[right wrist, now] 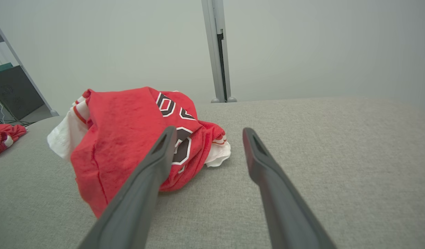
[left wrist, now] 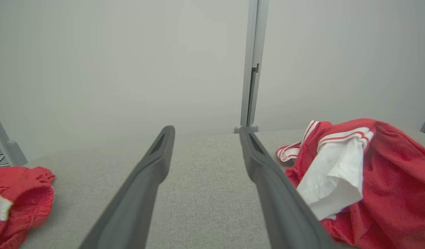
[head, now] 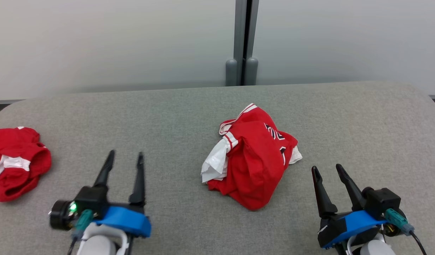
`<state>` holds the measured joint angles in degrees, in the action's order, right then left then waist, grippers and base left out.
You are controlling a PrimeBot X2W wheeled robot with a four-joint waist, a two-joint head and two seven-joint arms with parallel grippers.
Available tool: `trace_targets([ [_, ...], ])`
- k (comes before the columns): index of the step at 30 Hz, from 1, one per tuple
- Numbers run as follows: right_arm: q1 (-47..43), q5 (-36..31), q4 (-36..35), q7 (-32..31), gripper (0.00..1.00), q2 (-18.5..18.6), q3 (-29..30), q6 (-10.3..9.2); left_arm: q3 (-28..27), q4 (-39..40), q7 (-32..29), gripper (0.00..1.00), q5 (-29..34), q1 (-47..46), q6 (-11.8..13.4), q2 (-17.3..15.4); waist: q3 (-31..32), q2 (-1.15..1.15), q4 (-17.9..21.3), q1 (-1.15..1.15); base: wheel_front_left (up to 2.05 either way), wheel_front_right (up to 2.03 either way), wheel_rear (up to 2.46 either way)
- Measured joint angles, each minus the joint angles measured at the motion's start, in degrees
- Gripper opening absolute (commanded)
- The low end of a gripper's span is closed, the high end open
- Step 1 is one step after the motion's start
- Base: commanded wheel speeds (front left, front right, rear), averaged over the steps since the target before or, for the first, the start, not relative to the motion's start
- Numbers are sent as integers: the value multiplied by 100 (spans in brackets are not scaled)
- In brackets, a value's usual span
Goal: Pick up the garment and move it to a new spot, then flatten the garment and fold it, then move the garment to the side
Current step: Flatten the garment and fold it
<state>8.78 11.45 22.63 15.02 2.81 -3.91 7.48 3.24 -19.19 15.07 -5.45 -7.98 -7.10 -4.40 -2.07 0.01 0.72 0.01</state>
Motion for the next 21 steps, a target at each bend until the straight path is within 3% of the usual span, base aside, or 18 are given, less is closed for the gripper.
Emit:
trace_targets([
  [12, 181, 29, -21, 0, 100, 0, -116, 0, 2145, -761, -35, 100, -332, -1073, -33, -303, -338, 0, 486, 0, 0, 0, 0],
  [21, 288, 80, -81, 0, 100, 1, -208, 0, 2499, -1780, -51, 100, -700, -1367, -34, -420, -547, 0, 946, 1, 0, 0, 0],
])
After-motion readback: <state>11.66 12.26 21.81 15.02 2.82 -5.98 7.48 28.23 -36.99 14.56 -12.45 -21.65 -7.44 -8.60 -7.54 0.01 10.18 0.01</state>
